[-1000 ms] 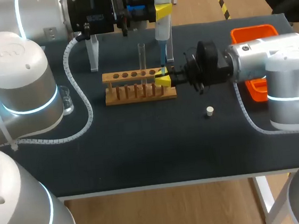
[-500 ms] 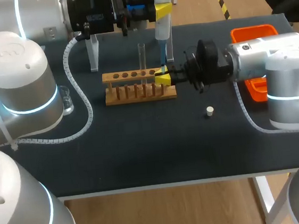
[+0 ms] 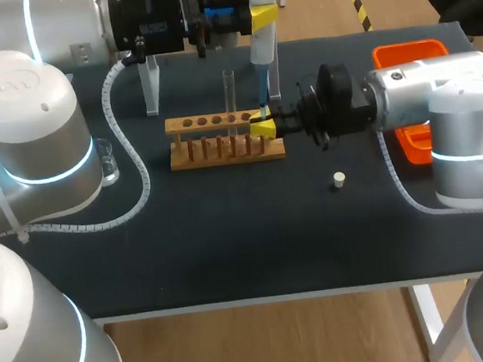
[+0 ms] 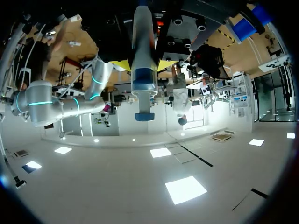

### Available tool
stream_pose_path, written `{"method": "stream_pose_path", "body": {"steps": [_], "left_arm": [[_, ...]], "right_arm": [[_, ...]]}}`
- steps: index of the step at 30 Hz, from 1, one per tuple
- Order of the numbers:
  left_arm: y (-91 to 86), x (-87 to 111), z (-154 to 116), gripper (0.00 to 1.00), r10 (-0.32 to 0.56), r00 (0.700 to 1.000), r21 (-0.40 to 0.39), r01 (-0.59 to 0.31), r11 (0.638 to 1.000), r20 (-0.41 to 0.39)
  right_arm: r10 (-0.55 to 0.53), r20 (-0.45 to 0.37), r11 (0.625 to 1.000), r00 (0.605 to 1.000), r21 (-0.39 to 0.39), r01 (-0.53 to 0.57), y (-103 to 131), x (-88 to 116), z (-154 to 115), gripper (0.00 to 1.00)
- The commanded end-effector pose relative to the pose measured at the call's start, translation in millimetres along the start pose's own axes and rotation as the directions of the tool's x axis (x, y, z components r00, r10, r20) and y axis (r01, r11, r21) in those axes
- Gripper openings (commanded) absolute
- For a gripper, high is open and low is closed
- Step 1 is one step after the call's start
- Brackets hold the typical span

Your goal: Invert the test tube, pick up the pipette, mount the tip to pipette, aspirate from beaker and dispense into the tube, eject the tip, return the pipette, and cap with the stopper.

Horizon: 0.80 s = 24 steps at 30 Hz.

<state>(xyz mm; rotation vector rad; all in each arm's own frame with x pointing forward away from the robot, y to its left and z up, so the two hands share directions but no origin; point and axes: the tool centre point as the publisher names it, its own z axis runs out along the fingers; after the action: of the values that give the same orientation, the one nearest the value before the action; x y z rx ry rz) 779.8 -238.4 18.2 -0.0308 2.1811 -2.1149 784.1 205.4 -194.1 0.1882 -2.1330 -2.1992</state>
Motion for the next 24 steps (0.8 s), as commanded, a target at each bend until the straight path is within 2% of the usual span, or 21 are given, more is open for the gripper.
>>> {"method": "stream_pose_path", "body": {"steps": [1,24], "left_arm": [[0.5,-0.4,-1.5,0.00,-0.001,1.000,-0.003,0.001,1.000,-0.004],[0.5,-0.4,-1.5,0.00,-0.001,1.000,-0.003,0.001,1.000,-0.004]], "right_arm": [[0.000,-0.005,1.000,1.000,0.001,0.000,1.7,-0.3,0.1,0.00],[0.017,-0.007,1.000,1.000,-0.004,-0.017,0.6,-2.3,3.2,0.00]]}}
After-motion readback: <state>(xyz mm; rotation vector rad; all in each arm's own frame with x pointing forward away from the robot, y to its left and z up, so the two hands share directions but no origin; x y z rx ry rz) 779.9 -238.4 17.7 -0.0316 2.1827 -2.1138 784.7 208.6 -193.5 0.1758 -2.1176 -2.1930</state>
